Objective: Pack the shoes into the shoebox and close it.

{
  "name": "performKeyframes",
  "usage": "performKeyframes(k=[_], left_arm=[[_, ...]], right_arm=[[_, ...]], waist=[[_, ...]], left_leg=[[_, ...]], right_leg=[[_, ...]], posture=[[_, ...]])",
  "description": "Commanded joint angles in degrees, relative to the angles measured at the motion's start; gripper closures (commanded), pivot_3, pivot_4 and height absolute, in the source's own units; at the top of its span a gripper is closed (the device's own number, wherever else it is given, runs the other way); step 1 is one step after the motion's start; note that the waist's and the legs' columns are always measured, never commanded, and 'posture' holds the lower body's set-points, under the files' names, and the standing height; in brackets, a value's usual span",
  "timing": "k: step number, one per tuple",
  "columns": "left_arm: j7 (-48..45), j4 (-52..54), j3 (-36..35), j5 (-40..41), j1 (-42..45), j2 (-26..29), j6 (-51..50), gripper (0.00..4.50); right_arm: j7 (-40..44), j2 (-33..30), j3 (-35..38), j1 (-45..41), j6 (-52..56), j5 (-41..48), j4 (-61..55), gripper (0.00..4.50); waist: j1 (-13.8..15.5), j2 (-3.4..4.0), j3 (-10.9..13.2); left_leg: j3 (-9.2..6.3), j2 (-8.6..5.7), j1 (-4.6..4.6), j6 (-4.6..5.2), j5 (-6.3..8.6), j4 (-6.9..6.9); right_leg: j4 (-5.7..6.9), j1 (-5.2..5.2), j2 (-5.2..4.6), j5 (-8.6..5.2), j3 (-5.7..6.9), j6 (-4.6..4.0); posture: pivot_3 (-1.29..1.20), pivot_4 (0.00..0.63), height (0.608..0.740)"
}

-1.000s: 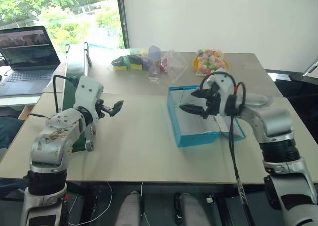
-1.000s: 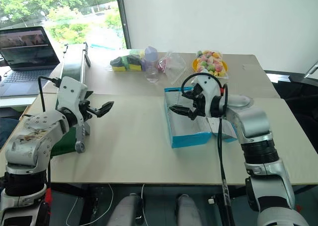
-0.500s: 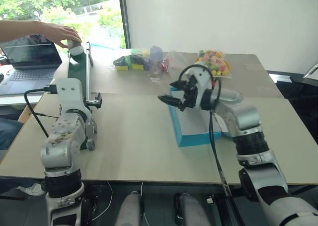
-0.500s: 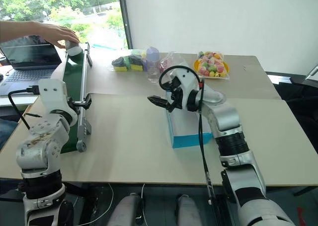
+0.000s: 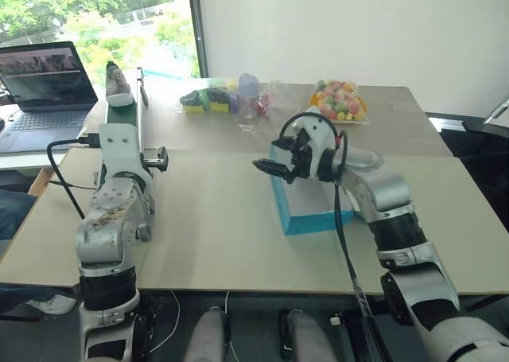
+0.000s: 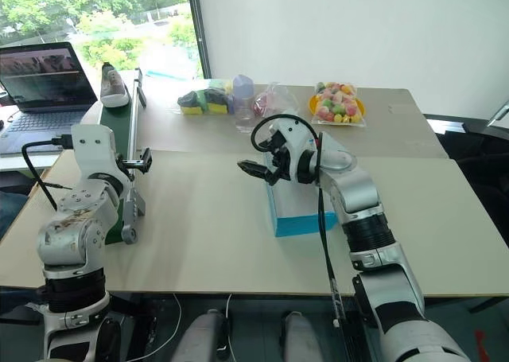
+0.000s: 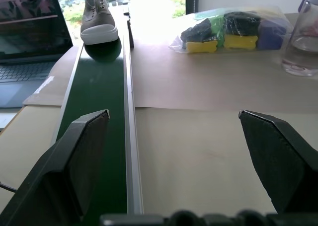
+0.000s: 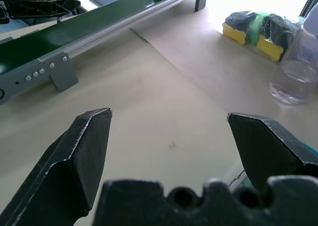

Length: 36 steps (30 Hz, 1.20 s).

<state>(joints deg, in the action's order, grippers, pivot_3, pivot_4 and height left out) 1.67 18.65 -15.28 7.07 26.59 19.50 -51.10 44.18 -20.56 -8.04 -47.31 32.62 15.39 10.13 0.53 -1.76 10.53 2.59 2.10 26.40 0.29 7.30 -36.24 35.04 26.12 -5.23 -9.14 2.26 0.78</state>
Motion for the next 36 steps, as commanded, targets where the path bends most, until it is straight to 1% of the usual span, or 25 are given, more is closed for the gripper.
performKeyframes(k=[1,4,8,14,20,24,31,36], left_arm=[[0.9,-0.8,-2.8,-1.6,0.0,1.9,2.5,0.00],[1.5,-3.5,-6.2,-1.7,-1.3,3.0,5.3,0.00],[1.8,-6.9,-9.6,-1.1,-2.8,3.7,8.2,0.00],[1.0,-10.7,-12.3,-0.2,-4.0,4.6,12.1,0.00],[-0.5,-14.5,-12.3,0.4,-3.0,5.9,15.1,0.00],[-1.2,-20.1,-12.0,0.2,0.2,7.8,18.1,0.00],[-2.1,-27.1,-10.4,0.4,4.4,8.0,21.6,0.00],[-2.0,-29.2,-9.1,0.3,5.5,7.5,22.9,0.00]], right_arm=[[1.2,0.5,1.8,-0.5,-0.3,2.1,-3.1,0.06],[4.0,0.8,0.6,-0.1,0.2,3.6,-4.4,0.06],[6.8,1.2,-1.3,-0.2,-1.9,2.4,-2.9,0.06],[7.3,3.2,-1.8,-2.4,-5.6,0.6,1.6,0.06],[7.5,3.7,-2.5,-2.4,-6.9,-0.8,2.5,0.06],[7.2,3.7,-2.2,-1.8,-6.3,-0.9,1.5,0.06],[6.4,3.3,-1.8,-0.6,-4.9,-0.7,-0.7,0.06],[5.8,3.0,-1.6,0.1,-3.7,-0.4,-2.3,0.06]], waist=[[0.0,0.00,0.0],[-0.4,0.00,0.0],[-0.5,0.00,0.0],[-0.5,-0.02,0.0],[-0.4,-0.04,0.0],[-0.4,-0.04,0.0],[-0.5,-0.05,0.0],[-0.5,-0.05,0.0]], left_leg=[[0.00,0.01,0.00,0.00,0.00,0.01],[0.00,0.03,0.00,0.00,0.00,0.02],[0.00,0.04,0.00,0.00,0.00,0.02],[0.01,0.05,0.00,-0.01,0.01,0.02],[0.04,0.09,0.00,-0.03,0.02,0.03],[0.11,0.16,0.01,-0.03,0.02,0.09],[0.22,0.16,0.00,-0.03,0.01,0.11],[0.23,0.20,0.00,-0.03,0.01,0.13]], right_leg=[[0.00,0.00,0.01,0.00,0.00,0.00],[-0.01,0.02,0.02,0.00,0.00,0.00],[0.00,0.03,0.01,0.00,0.01,-0.01],[-0.01,0.03,-0.01,0.01,0.03,-0.02],[-0.02,0.05,-0.02,0.04,0.05,-0.05],[-0.03,0.11,0.02,0.07,0.07,-0.10],[-0.06,0.10,-0.02,0.08,0.07,-0.10],[-0.05,0.11,0.01,0.08,0.07,-0.10]], posture=[[0.00,0.150,0.739],[0.00,0.150,0.739],[0.00,0.150,0.739],[0.00,0.150,0.739],[0.00,0.150,0.739],[0.00,0.150,0.739],[0.00,0.150,0.739],[0.00,0.150,0.739]])
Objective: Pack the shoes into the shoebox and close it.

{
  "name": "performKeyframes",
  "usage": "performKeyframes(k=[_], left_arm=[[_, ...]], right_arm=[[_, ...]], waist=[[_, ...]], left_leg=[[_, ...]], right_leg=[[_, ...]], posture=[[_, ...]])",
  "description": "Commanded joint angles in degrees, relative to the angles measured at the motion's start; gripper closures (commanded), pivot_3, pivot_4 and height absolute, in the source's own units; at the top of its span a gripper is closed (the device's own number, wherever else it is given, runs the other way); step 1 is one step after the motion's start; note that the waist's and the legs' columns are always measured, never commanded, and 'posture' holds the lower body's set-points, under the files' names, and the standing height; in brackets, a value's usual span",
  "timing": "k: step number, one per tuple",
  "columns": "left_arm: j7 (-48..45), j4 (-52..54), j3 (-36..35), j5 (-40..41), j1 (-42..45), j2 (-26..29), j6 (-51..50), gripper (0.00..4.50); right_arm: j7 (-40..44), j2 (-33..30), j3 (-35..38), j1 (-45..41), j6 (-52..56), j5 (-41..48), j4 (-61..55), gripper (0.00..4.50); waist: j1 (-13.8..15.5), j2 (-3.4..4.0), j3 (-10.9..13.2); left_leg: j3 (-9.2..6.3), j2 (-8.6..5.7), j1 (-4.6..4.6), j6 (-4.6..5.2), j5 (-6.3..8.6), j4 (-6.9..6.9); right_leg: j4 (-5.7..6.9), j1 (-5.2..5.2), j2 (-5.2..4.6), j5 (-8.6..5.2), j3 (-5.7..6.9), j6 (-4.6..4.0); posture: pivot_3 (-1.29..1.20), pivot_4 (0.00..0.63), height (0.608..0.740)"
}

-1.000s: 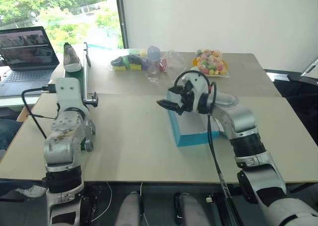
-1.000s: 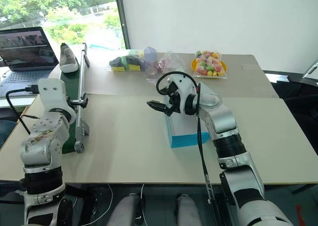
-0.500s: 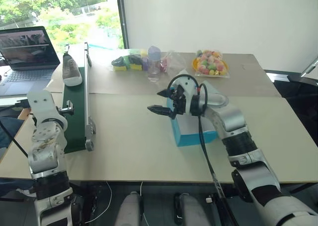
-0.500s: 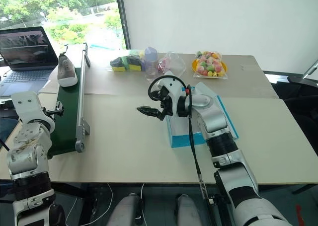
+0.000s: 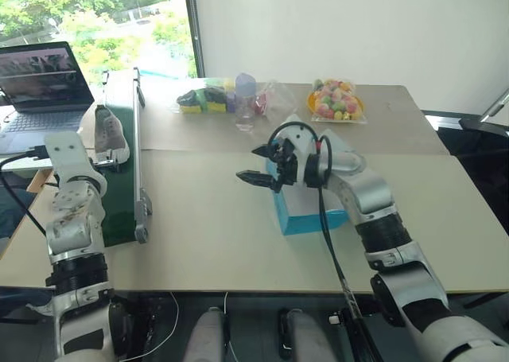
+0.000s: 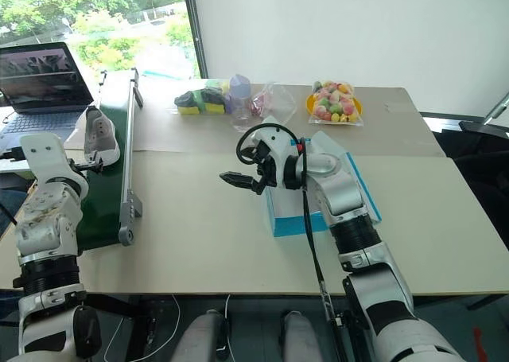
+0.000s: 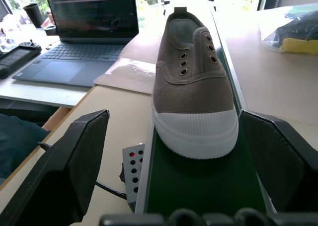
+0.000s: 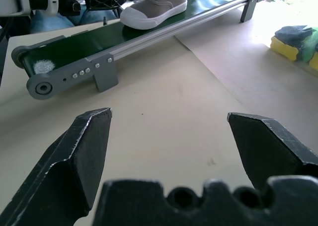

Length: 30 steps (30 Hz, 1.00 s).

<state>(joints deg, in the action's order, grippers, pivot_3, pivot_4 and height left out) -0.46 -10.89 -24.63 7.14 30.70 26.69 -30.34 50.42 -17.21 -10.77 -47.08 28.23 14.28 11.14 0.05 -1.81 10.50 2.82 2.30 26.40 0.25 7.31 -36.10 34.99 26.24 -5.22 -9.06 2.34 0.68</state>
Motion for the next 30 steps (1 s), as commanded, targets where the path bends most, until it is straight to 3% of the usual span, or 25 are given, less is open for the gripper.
performKeyframes(k=[1,6,9,17,20,26,30], left_arm=[[0.1,0.1,0.3,0.3,1.4,0.3,2.3,0.00],[0.9,-1.2,0.5,0.3,1.0,-0.1,1.6,0.00],[1.2,-1.5,-0.8,1.9,0.6,-1.3,0.7,0.72],[1.9,-0.5,-1.7,4.2,-0.5,-3.0,-2.2,3.65],[2.3,-0.5,-2.6,5.4,-0.2,-3.6,-3.0,4.49],[3.3,1.8,-1.4,4.4,1.1,-3.1,-0.5,4.49],[1.1,8.9,1.0,6.3,5.4,-3.3,1.3,4.49]], right_arm=[[-0.5,-0.3,1.1,0.0,0.8,0.8,-3.5,0.06],[-0.8,-0.4,1.1,0.5,1.5,0.9,-4.5,0.06],[-0.9,-0.5,1.1,0.4,1.6,0.7,-4.5,0.00],[-1.3,-1.2,1.1,0.1,1.7,0.2,-5.1,0.00],[-1.5,-1.4,1.1,0.0,1.7,0.1,-5.2,0.00],[-1.8,-1.4,1.4,-0.2,2.0,0.4,-5.3,0.00],[-4.0,0.4,6.2,-0.2,6.1,5.5,-6.0,0.00]], waist=[[0.0,0.00,0.0],[-0.1,0.00,0.0],[-0.1,0.00,0.0],[-0.1,0.00,0.0],[-0.1,0.00,0.0],[0.0,0.00,0.0],[0.2,-0.06,0.0]], left_leg=[[0.01,0.00,0.00,0.00,0.00,0.00],[0.05,0.05,0.00,0.00,0.00,0.00],[0.09,0.10,0.00,0.00,0.00,0.00],[0.25,0.24,-0.02,0.00,0.00,0.00],[0.36,0.37,-0.02,-0.01,0.00,0.00],[0.47,0.57,-0.02,-0.02,0.01,0.09],[0.46,0.67,0.05,-0.02,0.01,0.12]], right_leg=[[-0.01,0.00,0.00,0.00,0.00,0.00],[0.00,0.01,0.00,0.00,0.00,0.00],[0.00,0.02,0.02,0.01,0.00,-0.02],[0.02,0.02,0.03,0.04,0.05,-0.07],[0.02,0.01,0.03,0.09,0.13,-0.13],[0.02,0.03,0.02,0.16,0.36,-0.25],[-0.01,0.05,0.00,0.22,0.55,-0.34]], posture=[[0.00,0.150,0.739],[0.00,0.150,0.739],[0.00,0.150,0.739],[0.00,0.150,0.739],[0.00,0.150,0.739],[0.00,0.150,0.739],[0.00,0.150,0.739]])
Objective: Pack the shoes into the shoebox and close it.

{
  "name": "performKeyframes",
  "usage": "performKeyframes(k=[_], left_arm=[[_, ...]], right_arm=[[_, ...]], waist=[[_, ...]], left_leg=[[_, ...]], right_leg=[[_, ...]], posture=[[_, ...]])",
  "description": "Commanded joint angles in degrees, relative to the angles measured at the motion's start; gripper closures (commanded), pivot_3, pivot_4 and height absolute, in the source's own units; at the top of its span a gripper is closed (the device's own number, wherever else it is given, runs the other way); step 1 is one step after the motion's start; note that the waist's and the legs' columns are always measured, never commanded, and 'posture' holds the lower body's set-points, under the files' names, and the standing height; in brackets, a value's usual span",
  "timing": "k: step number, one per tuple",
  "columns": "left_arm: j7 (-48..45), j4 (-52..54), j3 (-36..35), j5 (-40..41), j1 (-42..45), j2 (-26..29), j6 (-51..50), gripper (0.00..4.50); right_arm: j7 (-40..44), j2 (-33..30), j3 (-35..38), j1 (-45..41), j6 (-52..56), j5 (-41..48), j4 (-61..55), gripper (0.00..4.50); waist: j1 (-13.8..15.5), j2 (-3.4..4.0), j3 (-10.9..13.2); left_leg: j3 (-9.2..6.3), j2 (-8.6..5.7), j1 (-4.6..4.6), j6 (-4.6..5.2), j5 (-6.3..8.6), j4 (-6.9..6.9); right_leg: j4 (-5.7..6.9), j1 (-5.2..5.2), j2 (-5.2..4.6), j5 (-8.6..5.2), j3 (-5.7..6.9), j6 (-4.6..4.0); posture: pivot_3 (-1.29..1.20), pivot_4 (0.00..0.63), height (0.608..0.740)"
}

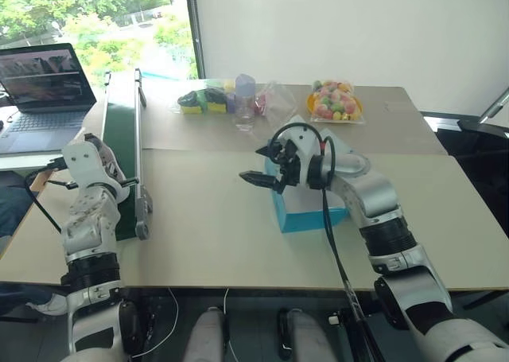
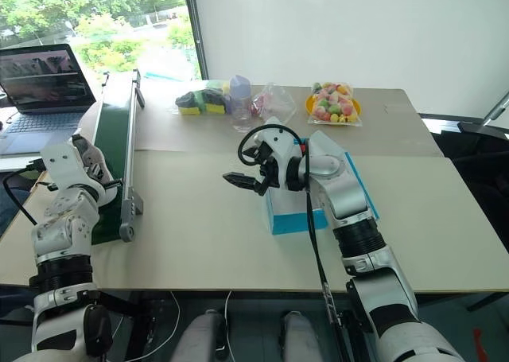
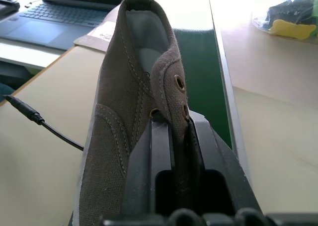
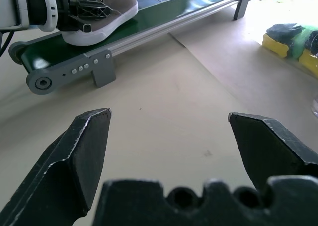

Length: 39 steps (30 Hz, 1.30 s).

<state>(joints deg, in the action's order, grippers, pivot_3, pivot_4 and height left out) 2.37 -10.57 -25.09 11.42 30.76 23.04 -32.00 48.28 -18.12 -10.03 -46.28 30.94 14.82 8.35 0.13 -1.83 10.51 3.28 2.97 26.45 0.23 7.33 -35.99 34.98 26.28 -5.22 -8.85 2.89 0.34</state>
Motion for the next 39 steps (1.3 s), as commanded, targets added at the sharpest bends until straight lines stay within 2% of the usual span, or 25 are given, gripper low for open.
performKeyframes(k=[1,5,9,12,14,18,23,25,39], left_arm=[[-2.6,9.9,2.3,2.3,6.1,0.3,2.7,4.49],[-6.7,17.1,9.5,4.0,9.5,-1.8,-0.4,4.49],[-7.7,21.3,13.6,6.0,11.5,-5.5,-4.0,4.49],[-7.6,24.0,17.2,7.8,12.5,-9.7,-7.1,4.49],[-6.9,25.1,19.6,8.3,13.2,-12.7,-9.3,4.49],[-7.7,24.9,25.0,7.3,16.1,-16.6,-10.7,4.49],[-8.5,23.9,27.7,7.4,17.3,-20.5,-10.4,4.49],[-9.0,24.2,28.9,6.8,16.1,-20.9,-10.5,4.49],[-9.9,32.3,29.6,8.7,9.6,-21.2,-17.2,4.49]], right_arm=[[-2.5,1.7,6.7,-1.2,4.7,6.1,-3.3,0.00],[-8.5,4.8,15.0,-3.9,11.8,12.9,-1.0,0.00],[-14.0,7.0,21.3,-6.6,15.6,17.8,0.4,0.00],[-17.7,8.3,26.1,-8.9,18.4,21.9,1.8,0.00],[-19.7,9.0,28.4,-9.7,20.5,24.9,2.1,0.00],[-21.2,9.3,28.7,-9.6,21.8,26.4,1.6,0.00],[-21.0,9.3,27.0,-8.7,20.5,26.4,-0.4,0.00],[-21.5,9.6,27.6,-8.8,20.0,26.8,-0.5,0.00],[-24.1,9.7,30.5,-9.6,19.2,29.4,0.3,0.00]], waist=[[0.3,-0.06,0.0],[0.6,-0.06,0.0],[0.6,-0.06,0.0],[0.2,-0.06,0.0],[0.1,-0.06,0.0],[0.2,-0.06,0.0],[0.0,-0.04,0.0],[-0.2,-0.04,0.0],[-0.3,-0.04,0.0]], left_leg=[[0.00,0.03,0.08,0.00,0.00,-0.01],[0.03,0.00,0.29,-0.02,-0.02,-0.04],[0.06,-0.02,0.31,-0.01,-0.04,-0.08],[0.09,-0.03,0.32,0.03,-0.06,-0.09],[0.10,-0.03,0.34,0.42,-0.30,-0.07],[0.09,-0.08,0.38,0.51,-0.35,-0.07],[0.09,-0.09,0.36,0.49,-0.33,-0.21],[0.08,-0.08,0.35,0.26,-0.19,-0.23],[0.05,-0.09,0.38,0.27,-0.20,-0.29]], right_leg=[[-0.01,0.02,-0.02,0.01,0.06,-0.01],[-0.07,0.07,-0.12,0.08,0.13,-0.01],[-0.19,0.01,-0.09,0.09,0.08,0.15],[-0.20,0.01,-0.03,0.14,0.00,0.52],[-0.21,0.03,0.01,0.09,-0.06,0.56],[-0.22,0.03,0.02,0.01,-0.13,0.65],[-0.19,0.01,0.01,0.02,-0.18,0.68],[-0.15,0.01,0.02,0.03,-0.18,0.67],[-0.12,0.01,0.02,0.03,-0.19,0.66]], posture=[[0.00,0.150,0.739],[0.00,0.150,0.739],[0.00,0.150,0.739],[0.00,0.150,0.739],[0.00,0.150,0.739],[0.00,0.150,0.739],[0.00,0.150,0.739],[0.00,0.150,0.739],[0.00,0.150,0.739]])
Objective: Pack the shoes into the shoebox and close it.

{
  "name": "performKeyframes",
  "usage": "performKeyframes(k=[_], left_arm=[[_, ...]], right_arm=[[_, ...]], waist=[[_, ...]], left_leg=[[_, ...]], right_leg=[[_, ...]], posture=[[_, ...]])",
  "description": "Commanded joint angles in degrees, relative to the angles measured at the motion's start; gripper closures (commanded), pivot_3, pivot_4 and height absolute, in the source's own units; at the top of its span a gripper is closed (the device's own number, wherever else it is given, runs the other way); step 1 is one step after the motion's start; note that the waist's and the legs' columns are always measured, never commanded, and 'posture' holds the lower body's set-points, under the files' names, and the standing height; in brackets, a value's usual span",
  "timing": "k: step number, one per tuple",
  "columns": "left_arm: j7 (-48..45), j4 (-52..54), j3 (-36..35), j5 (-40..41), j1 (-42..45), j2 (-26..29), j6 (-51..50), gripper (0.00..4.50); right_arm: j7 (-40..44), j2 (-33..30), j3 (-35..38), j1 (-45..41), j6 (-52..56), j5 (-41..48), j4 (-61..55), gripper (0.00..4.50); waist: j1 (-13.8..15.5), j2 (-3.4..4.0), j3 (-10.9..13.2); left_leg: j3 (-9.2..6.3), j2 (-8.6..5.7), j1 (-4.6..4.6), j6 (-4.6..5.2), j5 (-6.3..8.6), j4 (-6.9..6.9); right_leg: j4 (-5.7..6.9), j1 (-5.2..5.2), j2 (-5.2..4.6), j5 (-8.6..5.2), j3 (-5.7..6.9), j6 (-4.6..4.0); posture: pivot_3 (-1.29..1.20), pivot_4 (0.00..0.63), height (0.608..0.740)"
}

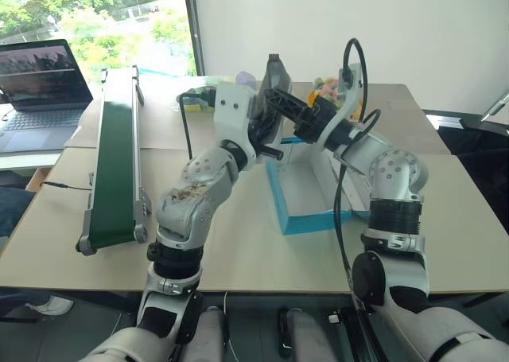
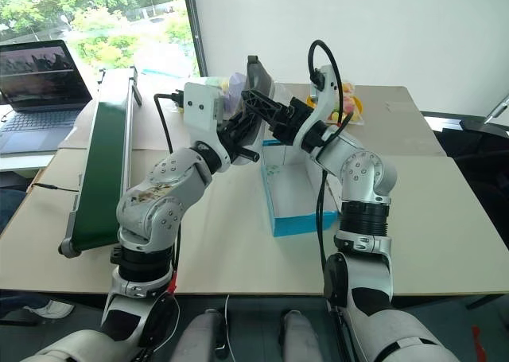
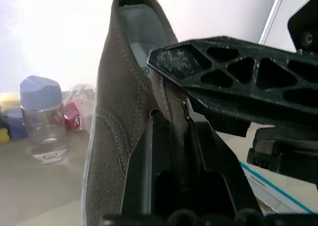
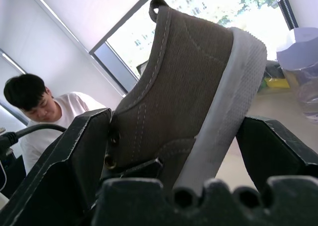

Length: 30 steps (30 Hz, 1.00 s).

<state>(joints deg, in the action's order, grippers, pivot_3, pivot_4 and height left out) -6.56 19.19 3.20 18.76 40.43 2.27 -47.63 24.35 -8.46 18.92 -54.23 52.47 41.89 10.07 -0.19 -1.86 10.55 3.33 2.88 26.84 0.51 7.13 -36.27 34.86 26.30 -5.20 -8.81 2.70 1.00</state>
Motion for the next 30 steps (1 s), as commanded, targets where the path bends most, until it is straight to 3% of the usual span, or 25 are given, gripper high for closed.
performKeyframes(k=[1,5,16,17,21,24,30], left_arm=[[-1.1,2.9,1.4,1.4,-0.1,-0.4,-1.9,4.49],[-1.6,2.9,1.4,1.4,0.0,-0.2,-2.4,4.50],[-4.8,1.5,-1.3,3.1,0.4,3.1,-5.4,4.50],[-5.2,1.6,-1.9,3.5,0.3,3.6,-5.6,4.03],[-7.2,2.0,-4.5,5.3,0.2,6.7,-7.1,2.55],[-11.5,0.6,-7.2,5.5,1.1,14.7,-7.5,1.54],[-15.3,-4.7,-11.3,5.6,3.8,25.5,-4.8,1.51]], right_arm=[[-0.2,0.2,1.6,-1.8,-2.5,2.4,-1.1,0.00],[-0.4,0.7,2.1,-2.4,-3.3,2.7,0.0,0.25],[-0.7,0.6,2.0,-2.9,-5.3,2.4,1.0,3.75],[-0.7,0.6,1.9,-2.9,-5.4,2.3,1.0,3.94],[-0.5,0.0,1.3,-2.6,-5.8,1.9,0.7,4.04],[-0.4,-1.6,0.2,-2.3,-6.9,0.6,0.0,4.04],[2.0,-9.0,-6.6,-2.7,-9.3,-6.2,-2.1,4.06]], waist=[[0.0,0.00,0.0],[0.0,0.00,0.0],[-0.1,0.00,0.0],[-0.2,0.01,0.0],[-0.3,0.01,0.0],[-0.5,0.02,0.0],[-0.7,0.09,0.1]], left_leg=[[0.00,0.00,0.00,0.00,0.00,0.00],[0.00,0.00,0.00,-0.01,0.01,-0.03],[-0.02,0.00,0.00,-0.01,0.00,-0.02],[-0.02,0.00,0.00,0.00,0.00,-0.02],[-0.03,0.00,0.00,-0.01,0.00,-0.02],[-0.03,0.00,-0.01,-0.02,0.01,-0.02],[-0.04,0.01,-0.01,-0.16,0.09,0.00]], right_leg=[[0.00,0.00,0.00,0.00,0.00,0.00],[0.01,0.00,0.00,-0.01,0.00,-0.02],[0.00,0.00,0.01,0.00,0.00,0.00],[0.00,0.00,0.01,0.00,0.00,0.00],[0.00,0.00,0.00,0.00,0.00,-0.01],[0.01,0.00,0.01,-0.02,0.00,-0.04],[0.04,0.05,0.01,-0.20,0.00,-0.33]], posture=[[0.00,0.150,0.739],[0.00,0.150,0.739],[0.00,0.150,0.739],[0.00,0.150,0.739],[0.00,0.150,0.739],[0.00,0.150,0.739],[0.00,0.150,0.739]])
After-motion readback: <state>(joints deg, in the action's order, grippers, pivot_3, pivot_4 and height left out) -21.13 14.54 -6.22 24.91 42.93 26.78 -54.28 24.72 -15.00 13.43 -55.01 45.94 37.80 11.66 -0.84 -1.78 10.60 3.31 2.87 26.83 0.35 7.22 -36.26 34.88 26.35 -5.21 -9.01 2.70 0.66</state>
